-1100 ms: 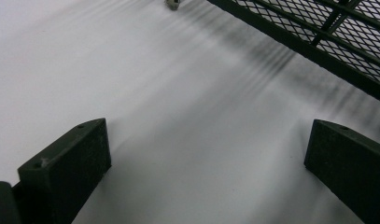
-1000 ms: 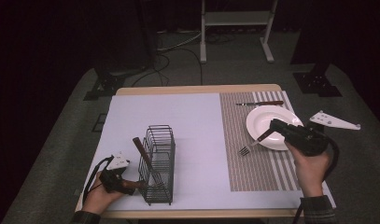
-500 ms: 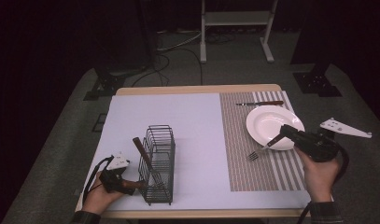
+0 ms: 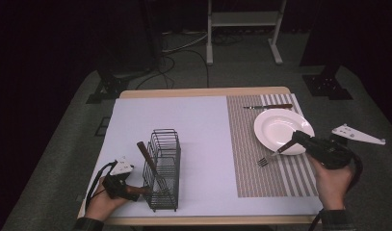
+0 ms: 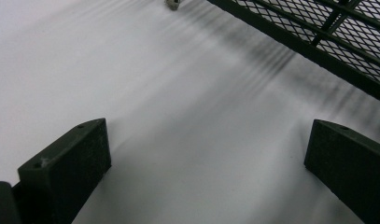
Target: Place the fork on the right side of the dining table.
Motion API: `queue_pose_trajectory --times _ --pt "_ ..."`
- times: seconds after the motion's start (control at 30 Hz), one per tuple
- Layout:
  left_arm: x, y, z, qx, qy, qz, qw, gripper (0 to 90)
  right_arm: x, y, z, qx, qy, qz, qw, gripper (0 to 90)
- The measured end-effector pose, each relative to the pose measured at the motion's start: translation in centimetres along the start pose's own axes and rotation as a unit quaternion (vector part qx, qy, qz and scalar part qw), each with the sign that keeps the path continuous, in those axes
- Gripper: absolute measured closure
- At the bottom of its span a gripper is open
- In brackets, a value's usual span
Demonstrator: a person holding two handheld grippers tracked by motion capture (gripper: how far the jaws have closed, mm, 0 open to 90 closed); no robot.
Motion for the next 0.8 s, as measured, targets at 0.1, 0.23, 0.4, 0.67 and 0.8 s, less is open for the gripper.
queue_pose_trajectory --times 0.1,0.23,0.4,0.67,0.8 --pt "0.0 0.0 0.0 0.0 0.0 0.0 1.0 0.0 -0.1 0.2 0.2 -0.01 0.005 -0.002 0.9999 77.2" --pt "0.0 0.0 0.0 0.0 0.0 0.0 1.0 0.0 -0.3 0.3 0.4 -0.023 0.013 -0.006 0.9996 75.4" --pt "0.0 0.0 0.0 0.0 0.0 0.0 1.0 0.0 -0.6 0.5 0.7 -0.039 0.021 -0.011 0.999 73.6" --pt "0.0 0.0 0.0 0.0 0.0 0.0 1.0 0.0 -1.2 0.9 1.4 -0.064 0.026 -0.019 0.9974 69.6" --pt "0.0 0.0 0.0 0.0 0.0 0.0 1.0 0.0 -1.7 1.2 2.1 -0.075 0.022 -0.024 0.9966 67.7"
Point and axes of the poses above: each handheld gripper's, and its own axes: y roughly backward along the jaws, x roughly out of its top, z roughly to its right, the point moved 1 cm from there along -y, roughly forward along the jaws, and after that the axes turned 8 degrees about z, right-handed, at the moved point
